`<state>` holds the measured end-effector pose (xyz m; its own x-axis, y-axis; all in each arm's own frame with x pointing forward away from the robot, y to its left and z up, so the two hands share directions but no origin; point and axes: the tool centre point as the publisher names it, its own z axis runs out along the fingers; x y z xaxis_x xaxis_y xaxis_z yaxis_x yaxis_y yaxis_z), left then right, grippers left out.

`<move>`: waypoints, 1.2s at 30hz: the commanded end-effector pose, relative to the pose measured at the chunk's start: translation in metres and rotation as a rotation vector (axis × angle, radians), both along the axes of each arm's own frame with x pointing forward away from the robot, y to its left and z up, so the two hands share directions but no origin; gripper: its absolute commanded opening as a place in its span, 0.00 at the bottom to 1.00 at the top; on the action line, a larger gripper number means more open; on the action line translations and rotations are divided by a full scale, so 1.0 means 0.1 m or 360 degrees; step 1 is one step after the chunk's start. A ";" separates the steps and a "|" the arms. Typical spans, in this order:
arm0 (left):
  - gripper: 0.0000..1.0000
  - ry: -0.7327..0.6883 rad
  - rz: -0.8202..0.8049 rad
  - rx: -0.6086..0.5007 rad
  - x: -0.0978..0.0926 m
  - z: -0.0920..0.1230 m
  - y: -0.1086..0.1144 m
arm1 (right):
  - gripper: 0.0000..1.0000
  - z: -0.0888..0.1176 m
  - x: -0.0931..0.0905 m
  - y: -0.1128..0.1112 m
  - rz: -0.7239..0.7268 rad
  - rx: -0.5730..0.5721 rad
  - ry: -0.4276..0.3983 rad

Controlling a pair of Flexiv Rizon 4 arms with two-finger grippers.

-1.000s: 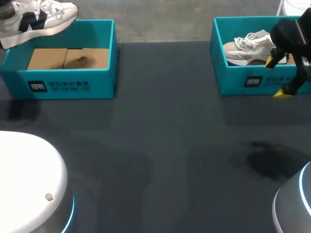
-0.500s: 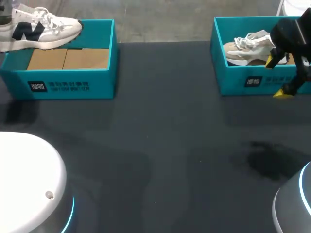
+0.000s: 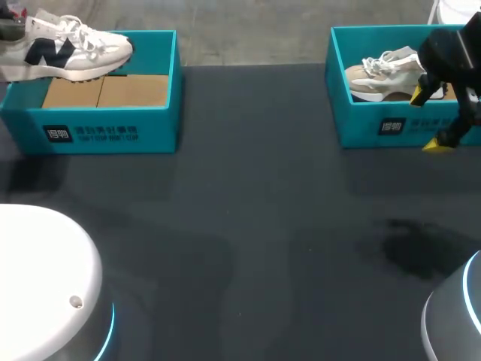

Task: Take the shoe out of the shoebox, open the shoe tongue, remove and reinsert the insole, then place the shoe into the shoebox

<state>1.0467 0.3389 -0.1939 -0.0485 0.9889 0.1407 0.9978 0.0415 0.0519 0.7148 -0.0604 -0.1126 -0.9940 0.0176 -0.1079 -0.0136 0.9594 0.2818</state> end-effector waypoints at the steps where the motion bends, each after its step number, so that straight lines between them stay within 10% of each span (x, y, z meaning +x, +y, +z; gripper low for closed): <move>1: 0.00 -0.0022 0.0005 0.0021 0.03 -0.06 -0.05 | 1.00 0.00 0.02 0.01 0.0000 -0.0006 0.0008; 36: 0.00 -0.0148 -0.0035 0.0052 0.64 -0.80 -0.31 | 1.00 0.00 0.02 0.01 0.0000 -0.0006 0.0008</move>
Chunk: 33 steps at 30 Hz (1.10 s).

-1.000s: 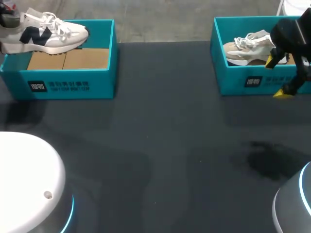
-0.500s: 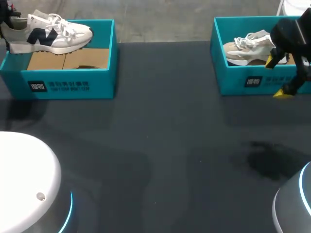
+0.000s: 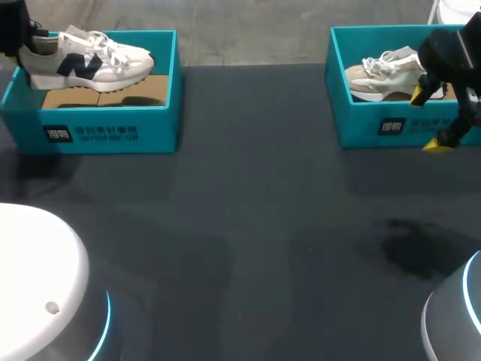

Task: Take the shoe out of the shoebox, open the shoe tongue, remove and reinsert the insole, then place the shoe into the shoebox

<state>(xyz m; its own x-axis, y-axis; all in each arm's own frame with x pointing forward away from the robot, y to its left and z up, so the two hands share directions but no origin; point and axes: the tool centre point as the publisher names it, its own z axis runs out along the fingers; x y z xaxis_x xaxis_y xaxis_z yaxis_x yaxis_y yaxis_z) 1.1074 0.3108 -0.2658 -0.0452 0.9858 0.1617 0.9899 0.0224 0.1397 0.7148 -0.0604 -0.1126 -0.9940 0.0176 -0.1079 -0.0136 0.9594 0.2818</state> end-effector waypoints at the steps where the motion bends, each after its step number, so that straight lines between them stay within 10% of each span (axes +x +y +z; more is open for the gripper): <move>1: 0.00 -0.0003 -0.0011 0.0011 0.04 -0.10 -0.03 | 1.00 0.00 0.02 0.01 0.0000 -0.0006 0.0008; 33: 0.00 -0.0055 -0.0096 -0.0072 0.11 -0.61 -0.02 | 1.00 0.00 0.02 0.01 0.0000 -0.0006 0.0008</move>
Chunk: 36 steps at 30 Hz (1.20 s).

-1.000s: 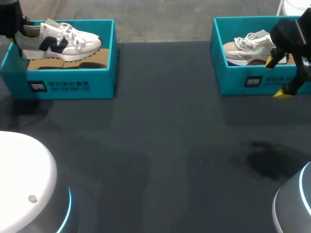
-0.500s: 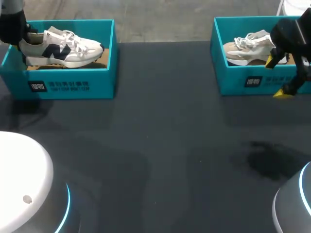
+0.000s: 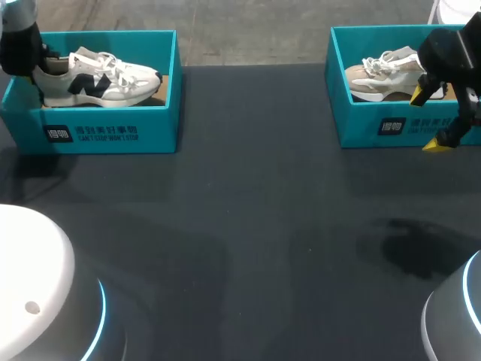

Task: Take the shoe out of the shoebox, open the shoe tongue, remove and reinsert the insole, then place the shoe into the shoebox

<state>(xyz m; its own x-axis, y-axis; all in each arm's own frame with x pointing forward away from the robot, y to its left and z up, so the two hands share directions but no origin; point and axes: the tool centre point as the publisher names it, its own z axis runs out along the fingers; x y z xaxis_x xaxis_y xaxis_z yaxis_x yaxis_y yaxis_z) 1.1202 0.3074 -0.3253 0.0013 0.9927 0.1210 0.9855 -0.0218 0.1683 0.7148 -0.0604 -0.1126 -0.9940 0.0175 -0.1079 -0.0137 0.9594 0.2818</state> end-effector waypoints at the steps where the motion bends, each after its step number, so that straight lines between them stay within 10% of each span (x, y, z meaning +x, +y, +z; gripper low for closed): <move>1: 0.00 -0.0009 -0.0018 -0.0008 -0.02 -0.03 0.00 | 1.00 0.00 0.02 0.01 0.0000 -0.0006 0.0008; 36: 0.00 -0.0025 -0.0055 -0.0100 -0.34 0.09 -0.08 | 1.00 0.00 0.02 0.01 0.0000 -0.0006 0.0008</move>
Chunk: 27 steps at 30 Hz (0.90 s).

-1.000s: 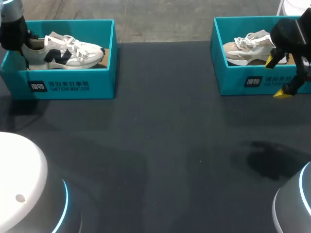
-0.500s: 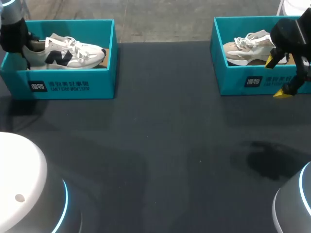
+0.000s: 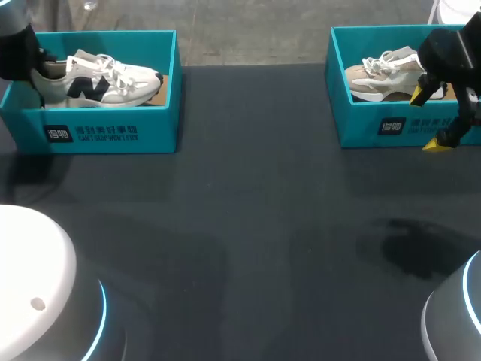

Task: Take the shoe out of the shoebox, open the shoe tongue, remove and reinsert the insole, then place the shoe into the shoebox

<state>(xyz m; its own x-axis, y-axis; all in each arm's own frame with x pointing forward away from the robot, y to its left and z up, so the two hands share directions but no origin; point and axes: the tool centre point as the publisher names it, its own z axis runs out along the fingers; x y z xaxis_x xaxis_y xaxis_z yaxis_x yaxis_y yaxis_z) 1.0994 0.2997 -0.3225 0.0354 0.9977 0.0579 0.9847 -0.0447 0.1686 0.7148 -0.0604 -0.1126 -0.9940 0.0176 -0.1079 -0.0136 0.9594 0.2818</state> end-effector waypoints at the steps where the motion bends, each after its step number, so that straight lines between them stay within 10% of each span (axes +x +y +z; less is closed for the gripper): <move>1: 0.00 -0.0031 0.0000 -0.0002 -0.14 0.07 0.00 | 1.00 0.00 0.02 0.01 0.0000 -0.0006 0.0008; 27: 0.00 -0.0023 0.0017 -0.0023 -0.41 0.02 -0.02 | 1.00 0.00 0.02 0.01 0.0000 -0.0006 0.0008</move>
<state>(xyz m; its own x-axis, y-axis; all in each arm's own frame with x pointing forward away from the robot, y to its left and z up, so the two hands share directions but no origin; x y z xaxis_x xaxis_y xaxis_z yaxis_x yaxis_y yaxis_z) 1.0613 0.2976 -0.3204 0.0233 0.9987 0.0450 0.9836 -0.0309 0.1777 0.7148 -0.0604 -0.1126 -0.9940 0.0176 -0.1079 -0.0136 0.9594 0.2818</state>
